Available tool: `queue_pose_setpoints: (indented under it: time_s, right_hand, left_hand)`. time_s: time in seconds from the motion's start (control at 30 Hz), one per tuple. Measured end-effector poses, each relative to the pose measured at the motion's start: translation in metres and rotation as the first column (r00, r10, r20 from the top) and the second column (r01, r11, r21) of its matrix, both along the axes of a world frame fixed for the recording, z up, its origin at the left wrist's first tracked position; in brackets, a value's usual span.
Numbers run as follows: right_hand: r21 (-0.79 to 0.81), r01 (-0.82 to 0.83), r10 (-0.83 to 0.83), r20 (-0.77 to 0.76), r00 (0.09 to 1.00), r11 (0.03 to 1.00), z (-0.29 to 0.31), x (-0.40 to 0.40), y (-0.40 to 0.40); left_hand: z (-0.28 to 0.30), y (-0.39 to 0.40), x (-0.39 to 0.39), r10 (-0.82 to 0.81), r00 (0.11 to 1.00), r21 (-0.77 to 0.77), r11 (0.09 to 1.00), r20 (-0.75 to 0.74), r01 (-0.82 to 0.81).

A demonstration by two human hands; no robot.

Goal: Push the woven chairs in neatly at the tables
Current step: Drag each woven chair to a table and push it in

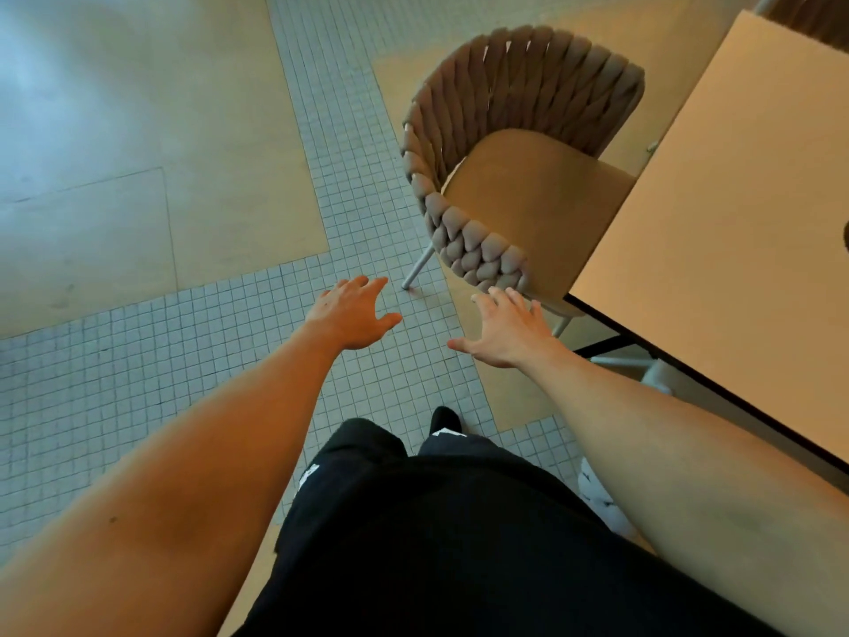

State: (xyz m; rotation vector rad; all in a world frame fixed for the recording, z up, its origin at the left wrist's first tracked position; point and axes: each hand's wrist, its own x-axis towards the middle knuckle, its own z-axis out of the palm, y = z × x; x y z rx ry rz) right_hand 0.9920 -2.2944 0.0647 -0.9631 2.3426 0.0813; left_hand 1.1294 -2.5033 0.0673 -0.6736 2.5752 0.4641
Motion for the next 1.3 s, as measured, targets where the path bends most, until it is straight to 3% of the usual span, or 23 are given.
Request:
queue_pose_setpoints:
  time_s: [0.33, 0.63, 0.87, 1.3]
  right_hand:
    - [-0.015, 0.008, -0.008, -0.011, 1.0, 1.0, -0.008, -0.061, -0.115]
    - [-0.002, 0.237, -0.237, 0.003, 0.971, 0.971, -0.019, -0.095, -0.237]
    - [0.013, 0.42, -0.42, 0.029, 0.907, 0.907, -0.022, -0.112, -0.303]
    - [0.018, 0.606, -0.606, -0.014, 0.795, 0.795, -0.031, -0.2, -0.369]
  left_hand:
    - [-0.004, -0.123, -0.063, -0.007, 1.0, 0.004, 1.0, -0.018, 0.008]
    - [-0.007, -0.279, -0.138, -0.25, 0.968, -0.039, 0.968, -0.001, 0.25]
    - [-0.005, -0.356, -0.205, -0.448, 0.894, -0.046, 0.893, 0.011, 0.448]
    - [-0.008, -0.411, -0.379, -0.721, 0.693, -0.082, 0.69, 0.009, 0.719]
